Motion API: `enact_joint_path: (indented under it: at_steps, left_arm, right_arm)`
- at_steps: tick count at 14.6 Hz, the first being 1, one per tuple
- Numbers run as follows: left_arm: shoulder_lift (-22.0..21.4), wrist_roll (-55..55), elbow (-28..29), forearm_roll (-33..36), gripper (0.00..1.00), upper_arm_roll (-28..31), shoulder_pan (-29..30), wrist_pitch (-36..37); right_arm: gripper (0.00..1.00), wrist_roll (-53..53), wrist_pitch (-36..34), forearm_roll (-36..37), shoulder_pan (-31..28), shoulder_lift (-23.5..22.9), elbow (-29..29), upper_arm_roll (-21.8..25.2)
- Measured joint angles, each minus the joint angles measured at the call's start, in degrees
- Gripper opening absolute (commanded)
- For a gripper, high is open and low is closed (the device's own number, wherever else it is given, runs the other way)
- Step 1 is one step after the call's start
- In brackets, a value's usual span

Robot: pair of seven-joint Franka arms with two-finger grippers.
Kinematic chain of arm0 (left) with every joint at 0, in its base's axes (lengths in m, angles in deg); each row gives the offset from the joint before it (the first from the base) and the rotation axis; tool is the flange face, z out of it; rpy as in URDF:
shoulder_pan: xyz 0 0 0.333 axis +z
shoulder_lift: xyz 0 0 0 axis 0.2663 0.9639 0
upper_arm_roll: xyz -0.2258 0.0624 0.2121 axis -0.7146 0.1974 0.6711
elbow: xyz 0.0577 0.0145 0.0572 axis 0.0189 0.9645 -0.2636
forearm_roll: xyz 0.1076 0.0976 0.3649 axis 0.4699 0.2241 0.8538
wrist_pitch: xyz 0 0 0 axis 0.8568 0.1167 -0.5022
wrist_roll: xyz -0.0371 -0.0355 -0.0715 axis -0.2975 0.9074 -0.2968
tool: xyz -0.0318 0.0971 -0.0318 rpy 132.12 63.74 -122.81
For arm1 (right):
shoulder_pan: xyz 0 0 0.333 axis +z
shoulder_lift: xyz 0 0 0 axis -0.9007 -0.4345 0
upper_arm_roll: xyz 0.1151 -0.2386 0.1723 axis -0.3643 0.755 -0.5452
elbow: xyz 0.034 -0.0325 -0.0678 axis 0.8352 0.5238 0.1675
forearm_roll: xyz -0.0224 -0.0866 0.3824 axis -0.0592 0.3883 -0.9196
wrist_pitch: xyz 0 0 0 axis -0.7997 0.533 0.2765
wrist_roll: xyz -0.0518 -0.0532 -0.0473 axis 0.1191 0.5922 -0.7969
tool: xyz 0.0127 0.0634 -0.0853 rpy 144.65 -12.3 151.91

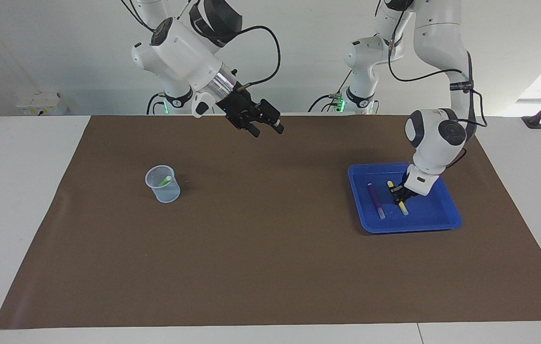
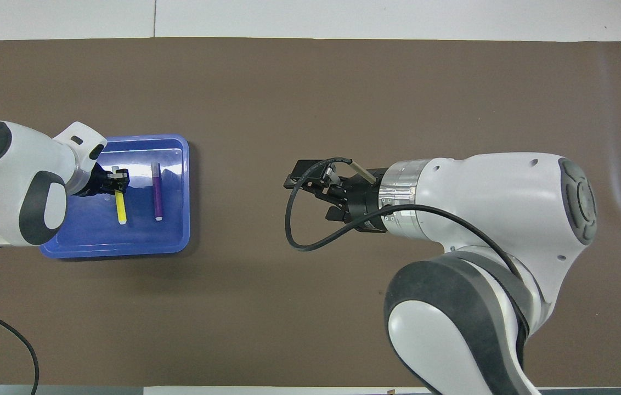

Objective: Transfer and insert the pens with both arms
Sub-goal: 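Grasp the yellow pen with the left gripper while the right gripper returns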

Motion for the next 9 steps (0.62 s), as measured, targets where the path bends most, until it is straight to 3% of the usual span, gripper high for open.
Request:
enact_joint_path:
  at_steps: [4, 6, 9]
  left_arm:
    - [0.0, -1.3, -9.0, -8.4, 0.00, 0.0, 0.3, 14.2]
    - [-0.1, -7.5, -12.9, -11.6, 0.00, -0.2, 0.3, 19.5]
    - [-0.3, -22.1, -15.1, -15.8, 0.00, -2.5, 0.3, 21.8]
  right_arm:
    - [1.00, 0.1, 0.0, -2.5, 0.0, 0.0, 0.0, 0.0]
    - [1.00, 0.1, 0.0, -3.8, 0.1, 0.0, 0.0, -0.1]
    - [1.00, 0.2, 0.4, -4.0, 0.5, 0.0, 0.0, -0.3]
